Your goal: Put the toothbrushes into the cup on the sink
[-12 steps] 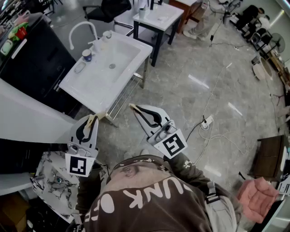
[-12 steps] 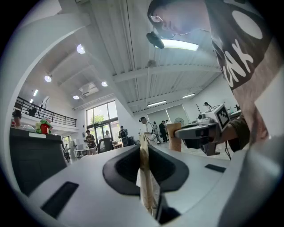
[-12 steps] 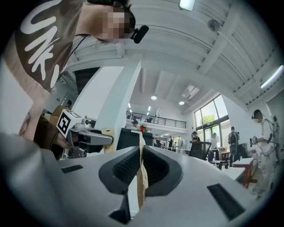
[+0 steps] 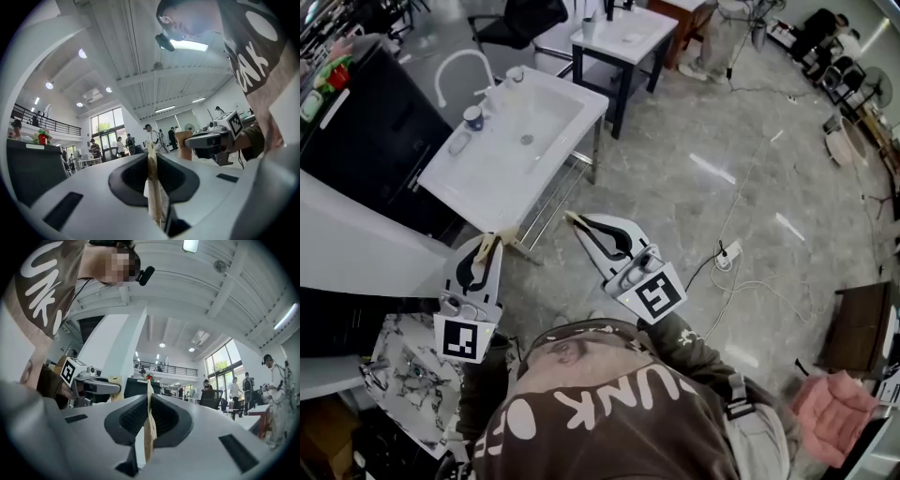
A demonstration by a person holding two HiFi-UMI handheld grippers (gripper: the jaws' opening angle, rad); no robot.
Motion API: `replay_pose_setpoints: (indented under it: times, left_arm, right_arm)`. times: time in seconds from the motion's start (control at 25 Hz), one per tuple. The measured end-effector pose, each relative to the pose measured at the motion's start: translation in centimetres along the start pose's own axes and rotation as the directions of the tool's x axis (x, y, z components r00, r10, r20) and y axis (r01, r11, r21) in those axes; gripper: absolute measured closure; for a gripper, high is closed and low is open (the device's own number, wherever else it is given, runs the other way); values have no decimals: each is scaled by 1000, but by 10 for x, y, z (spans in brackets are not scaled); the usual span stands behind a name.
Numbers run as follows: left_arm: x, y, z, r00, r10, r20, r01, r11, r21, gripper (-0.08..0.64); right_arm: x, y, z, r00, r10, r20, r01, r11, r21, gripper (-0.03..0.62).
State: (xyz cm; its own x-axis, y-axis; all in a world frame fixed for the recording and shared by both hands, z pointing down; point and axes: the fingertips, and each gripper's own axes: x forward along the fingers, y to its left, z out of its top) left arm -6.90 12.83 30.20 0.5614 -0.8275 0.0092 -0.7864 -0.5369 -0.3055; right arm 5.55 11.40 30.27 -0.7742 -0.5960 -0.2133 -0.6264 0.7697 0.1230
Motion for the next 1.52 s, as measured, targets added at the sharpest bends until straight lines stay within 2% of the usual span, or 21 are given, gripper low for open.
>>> replay_pose_setpoints:
  times: [0.2, 0.32, 0.68, 0.92, 1.12, 1.28, 1.52]
  left_arm:
    - [11, -16, 6, 1000, 9, 2, -9, 1000, 1, 517]
    - [18, -18, 3, 1000, 9, -27, -9, 1000, 2, 518]
    - [58, 18, -22, 999, 29, -43, -30, 999, -18, 517]
    - [110, 85, -62, 998, 46, -40, -48, 998, -37, 518]
    - [152, 156, -99, 995, 62, -81, -67, 996, -61, 518]
    - [187, 212, -120, 991, 71, -113, -79, 995, -62, 517]
    - [235, 283, -148, 989, 89, -118, -96, 994, -51, 518]
  right_arm:
    - [-13, -15, -2, 1000, 4, 7, -4, 1000, 12, 563]
    - [-16, -26, -5, 1000, -3, 13, 3, 1000, 19, 563]
    - [20, -66, -32, 1000, -2, -9, 2, 1000, 21, 561]
    - [91, -112, -66, 999, 4, -40, -4, 1000, 9, 561]
    - [164, -154, -96, 997, 7, -72, -6, 1000, 19, 561]
    - [222, -188, -118, 995, 25, -98, -24, 1000, 12, 561]
    - [311, -243, -153, 994, 32, -105, -35, 999, -24, 561]
